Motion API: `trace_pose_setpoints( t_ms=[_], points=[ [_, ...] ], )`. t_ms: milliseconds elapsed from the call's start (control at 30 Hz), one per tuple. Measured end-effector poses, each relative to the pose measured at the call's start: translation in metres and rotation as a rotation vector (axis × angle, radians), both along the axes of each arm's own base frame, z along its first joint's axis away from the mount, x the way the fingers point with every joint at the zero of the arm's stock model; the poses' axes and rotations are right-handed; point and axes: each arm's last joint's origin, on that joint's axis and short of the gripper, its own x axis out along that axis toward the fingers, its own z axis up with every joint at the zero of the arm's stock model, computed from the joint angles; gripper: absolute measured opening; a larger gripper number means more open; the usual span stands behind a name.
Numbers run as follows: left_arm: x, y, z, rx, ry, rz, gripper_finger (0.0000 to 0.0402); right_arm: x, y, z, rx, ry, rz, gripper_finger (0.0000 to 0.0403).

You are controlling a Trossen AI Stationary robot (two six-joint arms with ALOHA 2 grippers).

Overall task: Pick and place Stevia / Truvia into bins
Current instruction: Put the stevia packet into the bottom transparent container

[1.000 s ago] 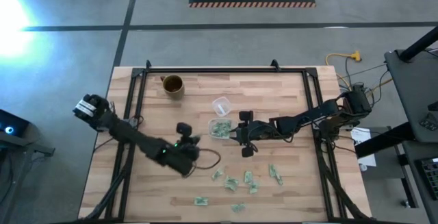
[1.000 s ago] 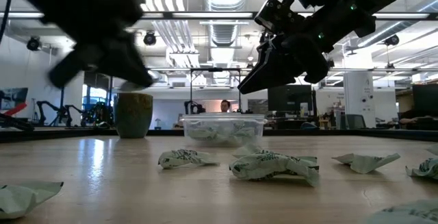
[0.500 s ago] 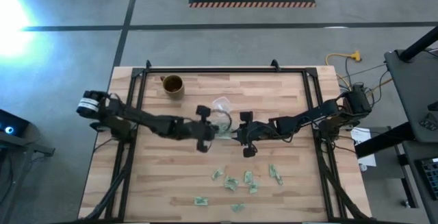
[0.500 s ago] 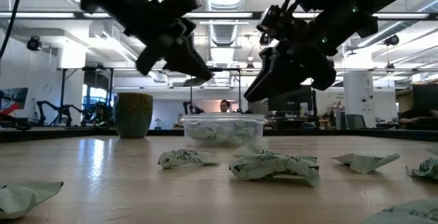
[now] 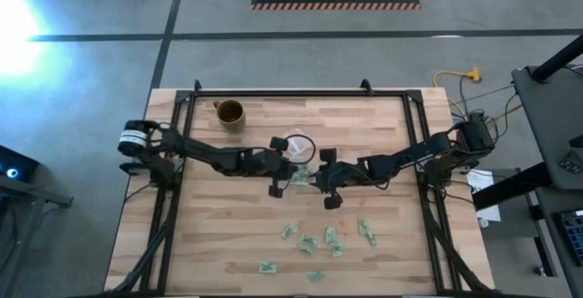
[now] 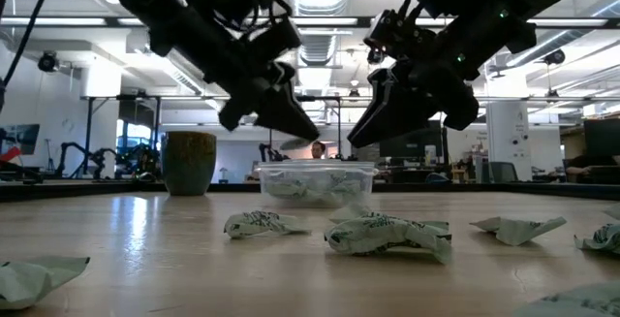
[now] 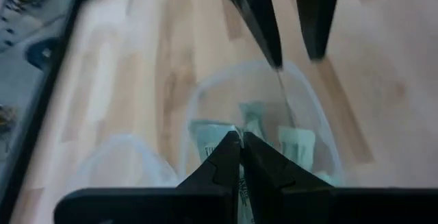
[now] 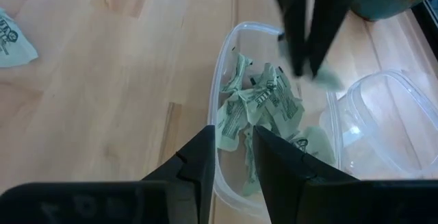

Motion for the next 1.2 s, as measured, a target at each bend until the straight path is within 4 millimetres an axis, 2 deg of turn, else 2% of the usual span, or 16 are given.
trace_pose_setpoints(
  t_ms=[233,467,833,1000,1200],
  points=[
    [0.004,0.004,-0.014,-0.007,0.031,0.018,0.0,0.0,0.0,0.0,0.0,0.001,0.0,0.0086],
    [0.005,0.004,-0.015,-0.008,0.031,0.021,0.0005,0.0,0.0,0.0,0.0,0.005,0.0,0.0082],
    [0.005,0.005,-0.013,-0.002,0.02,0.04,0.0109,0.0,0.0,-0.001,0.023,0.004,-0.017,0.008],
    [-0.001,-0.008,0.003,-0.004,-0.013,0.005,0.012,-0.001,0.004,0.001,0.12,0.011,0.071,0.0074],
    [-0.021,-0.035,0.032,-0.031,-0.02,-0.066,0.0121,-0.003,0.012,0.015,0.235,-0.018,0.154,0.0068]
  ],
)
